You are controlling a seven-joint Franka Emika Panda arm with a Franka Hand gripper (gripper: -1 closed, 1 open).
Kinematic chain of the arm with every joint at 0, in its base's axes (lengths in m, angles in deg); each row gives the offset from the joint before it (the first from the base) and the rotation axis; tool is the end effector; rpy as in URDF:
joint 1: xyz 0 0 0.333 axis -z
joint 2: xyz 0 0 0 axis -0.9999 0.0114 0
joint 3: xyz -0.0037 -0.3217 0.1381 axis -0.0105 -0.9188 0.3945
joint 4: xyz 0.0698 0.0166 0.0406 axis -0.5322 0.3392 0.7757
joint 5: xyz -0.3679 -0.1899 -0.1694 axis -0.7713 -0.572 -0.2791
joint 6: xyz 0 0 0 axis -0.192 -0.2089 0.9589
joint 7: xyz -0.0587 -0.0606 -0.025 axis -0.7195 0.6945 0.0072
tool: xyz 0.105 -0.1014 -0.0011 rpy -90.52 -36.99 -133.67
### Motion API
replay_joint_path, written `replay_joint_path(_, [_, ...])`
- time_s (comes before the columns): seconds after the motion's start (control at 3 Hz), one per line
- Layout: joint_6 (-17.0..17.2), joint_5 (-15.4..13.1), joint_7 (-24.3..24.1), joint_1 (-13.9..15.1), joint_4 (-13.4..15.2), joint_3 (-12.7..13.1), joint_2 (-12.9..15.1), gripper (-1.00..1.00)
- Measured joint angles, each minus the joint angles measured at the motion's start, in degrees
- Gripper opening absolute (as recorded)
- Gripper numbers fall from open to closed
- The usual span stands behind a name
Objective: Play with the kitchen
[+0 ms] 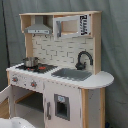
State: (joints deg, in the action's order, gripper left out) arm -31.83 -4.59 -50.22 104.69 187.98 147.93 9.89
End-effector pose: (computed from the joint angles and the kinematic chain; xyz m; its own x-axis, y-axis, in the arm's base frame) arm 0.1510 0.5522 0.4122 0.3144 0.8477 -0.4273 0.0298 0.4411 0.8970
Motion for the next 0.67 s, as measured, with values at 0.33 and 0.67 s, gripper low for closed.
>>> replay_joint_path(0.33, [-0.01, -5.26, 0.88, -0.03, 0.02, 2.36, -0.46, 1.0])
replay_joint_path(0.67, [-0.19, -10.3, 1.52, -0.03, 0.57, 5.01, -0.46, 1.0])
